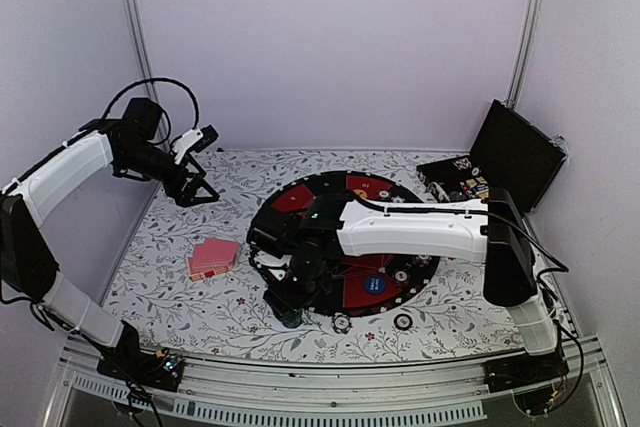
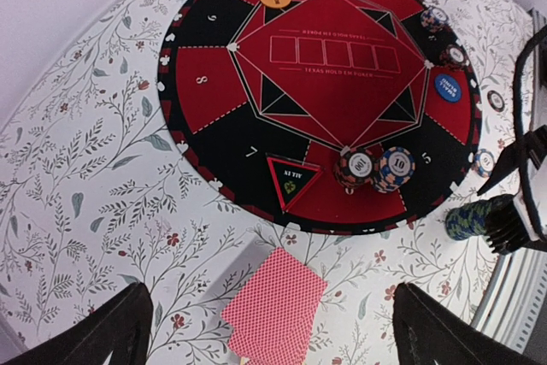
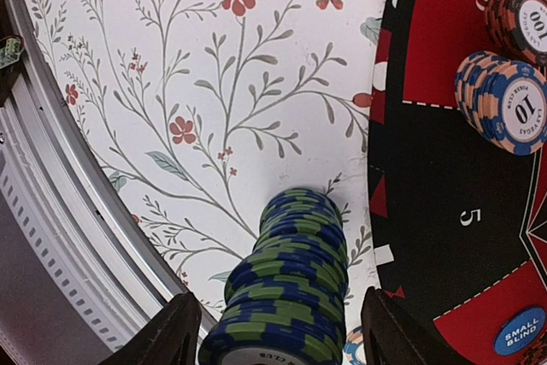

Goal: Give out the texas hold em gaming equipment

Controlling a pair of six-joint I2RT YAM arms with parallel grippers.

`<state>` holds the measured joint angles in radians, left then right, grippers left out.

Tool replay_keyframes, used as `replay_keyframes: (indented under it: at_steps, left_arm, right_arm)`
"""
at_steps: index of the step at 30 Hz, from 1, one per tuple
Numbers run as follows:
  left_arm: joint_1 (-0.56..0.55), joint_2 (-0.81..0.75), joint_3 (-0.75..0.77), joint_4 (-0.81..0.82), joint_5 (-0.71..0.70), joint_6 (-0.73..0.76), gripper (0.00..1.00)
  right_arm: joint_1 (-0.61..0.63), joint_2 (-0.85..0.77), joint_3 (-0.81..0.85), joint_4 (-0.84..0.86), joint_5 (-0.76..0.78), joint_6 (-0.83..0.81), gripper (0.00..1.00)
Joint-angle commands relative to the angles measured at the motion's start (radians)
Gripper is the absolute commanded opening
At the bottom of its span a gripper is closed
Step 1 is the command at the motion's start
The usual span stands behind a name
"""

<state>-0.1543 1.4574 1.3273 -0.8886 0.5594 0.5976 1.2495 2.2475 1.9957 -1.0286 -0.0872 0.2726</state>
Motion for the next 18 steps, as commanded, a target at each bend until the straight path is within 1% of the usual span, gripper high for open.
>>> replay_keyframes:
  at_steps: [1, 10, 18]
  left_arm:
    - [-0.007, -0.011, 0.027, -0.008, -0.001, -0.001, 1.0]
    - [-0.007, -0.012, 0.023, -0.006, -0.007, 0.002, 1.0]
    - [-0.007, -0.016, 0.012, -0.003, -0.007, 0.004, 1.0]
  right_arm:
    - [0.008, 0.032, 0.003, 0.002, 0.003, -0.007, 0.66]
    - [0.007, 0.031, 0.029, -0.005, 0.018, -0.007, 0.59]
    - [0.008, 0.022, 0.057, -0.035, 0.032, -0.007, 0.59]
